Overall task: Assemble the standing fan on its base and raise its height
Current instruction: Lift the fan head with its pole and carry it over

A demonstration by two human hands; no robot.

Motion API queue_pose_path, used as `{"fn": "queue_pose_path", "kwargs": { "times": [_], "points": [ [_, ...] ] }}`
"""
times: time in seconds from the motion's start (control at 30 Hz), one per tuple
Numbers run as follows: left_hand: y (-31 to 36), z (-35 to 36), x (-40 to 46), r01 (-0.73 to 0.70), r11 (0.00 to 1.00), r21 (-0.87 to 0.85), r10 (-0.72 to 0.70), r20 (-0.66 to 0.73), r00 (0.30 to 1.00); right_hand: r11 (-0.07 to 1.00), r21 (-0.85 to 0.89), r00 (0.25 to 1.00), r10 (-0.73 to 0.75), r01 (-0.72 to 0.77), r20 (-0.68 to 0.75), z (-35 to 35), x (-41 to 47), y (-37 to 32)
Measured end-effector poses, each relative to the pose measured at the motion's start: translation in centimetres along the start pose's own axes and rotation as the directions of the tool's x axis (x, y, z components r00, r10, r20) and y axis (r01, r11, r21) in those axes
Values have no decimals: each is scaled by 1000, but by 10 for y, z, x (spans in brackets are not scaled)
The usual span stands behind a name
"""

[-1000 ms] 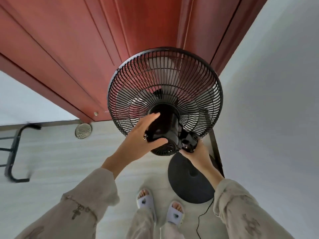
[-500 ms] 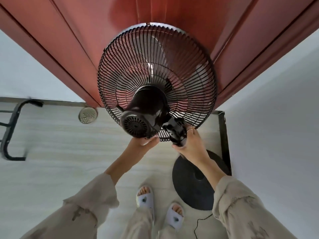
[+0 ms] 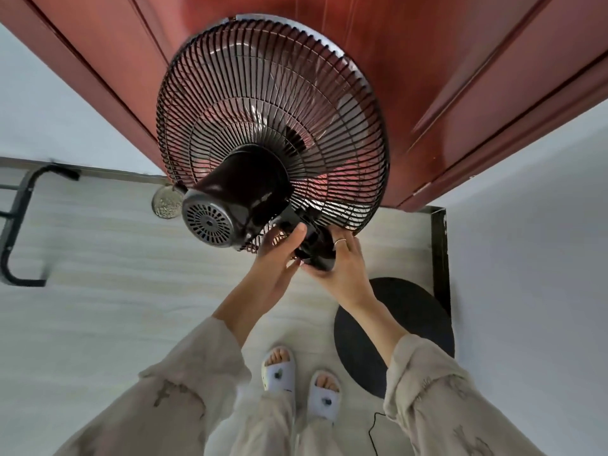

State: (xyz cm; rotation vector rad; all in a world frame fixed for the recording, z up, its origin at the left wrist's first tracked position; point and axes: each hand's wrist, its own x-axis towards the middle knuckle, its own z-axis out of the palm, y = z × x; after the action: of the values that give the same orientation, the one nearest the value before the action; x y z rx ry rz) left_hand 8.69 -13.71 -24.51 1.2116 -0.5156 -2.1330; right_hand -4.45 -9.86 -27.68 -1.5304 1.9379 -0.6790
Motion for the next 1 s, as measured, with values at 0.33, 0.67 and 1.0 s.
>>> {"fn": "queue_pose_path", "kwargs": {
  "times": [0.33, 0.67, 1.0],
  "points": [
    [17, -41, 33, -82, 996, -22, 75, -222, 972, 954, -113, 849, 298, -277, 436, 29, 1, 87],
    [-14, -96, 62, -173, 985, 0, 161, -372, 914, 941, -73, 751, 309, -330, 583, 101, 30, 101],
    [-45, -125, -6, -186, 958, -218, 36, -551, 833, 969, -98, 660, 227, -228, 716, 109, -12, 42]
  ]
}}
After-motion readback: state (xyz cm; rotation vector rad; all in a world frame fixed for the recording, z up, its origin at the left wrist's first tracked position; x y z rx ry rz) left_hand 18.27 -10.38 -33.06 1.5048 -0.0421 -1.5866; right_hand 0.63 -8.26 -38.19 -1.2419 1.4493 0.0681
